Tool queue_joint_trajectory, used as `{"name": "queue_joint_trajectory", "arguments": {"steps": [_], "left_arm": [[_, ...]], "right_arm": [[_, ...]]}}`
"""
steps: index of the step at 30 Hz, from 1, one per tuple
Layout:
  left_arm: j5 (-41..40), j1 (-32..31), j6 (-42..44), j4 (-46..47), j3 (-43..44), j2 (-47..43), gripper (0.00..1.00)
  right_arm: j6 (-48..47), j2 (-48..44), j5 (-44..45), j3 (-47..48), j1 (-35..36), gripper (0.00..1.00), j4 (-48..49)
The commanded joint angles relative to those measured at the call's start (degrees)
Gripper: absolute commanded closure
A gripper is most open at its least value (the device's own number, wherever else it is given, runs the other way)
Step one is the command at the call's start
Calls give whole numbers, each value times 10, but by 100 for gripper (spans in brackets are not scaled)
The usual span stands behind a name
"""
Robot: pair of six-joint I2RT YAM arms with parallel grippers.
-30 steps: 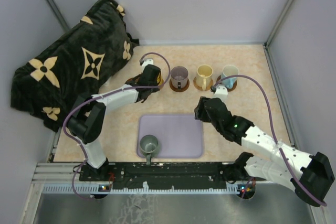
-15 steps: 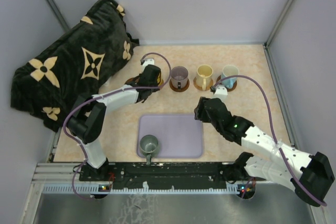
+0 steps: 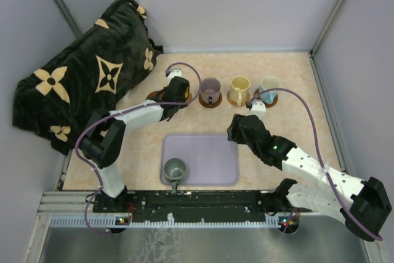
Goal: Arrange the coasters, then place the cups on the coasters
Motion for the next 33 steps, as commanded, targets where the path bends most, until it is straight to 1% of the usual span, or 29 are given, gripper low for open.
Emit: {"name": "queue_joint_trajectory", "arguments": {"steps": [1, 23, 33], "left_arm": [[-20, -4, -11, 40, 9, 1, 100], [-17, -4, -12, 36, 10, 18, 100], [-14, -4, -4, 62, 3, 11, 100]], "right_arm": [[5, 1, 0, -1, 4, 46, 31], [5, 8, -1, -2, 5, 46, 35], [5, 12, -3, -3, 4, 46, 38]]}}
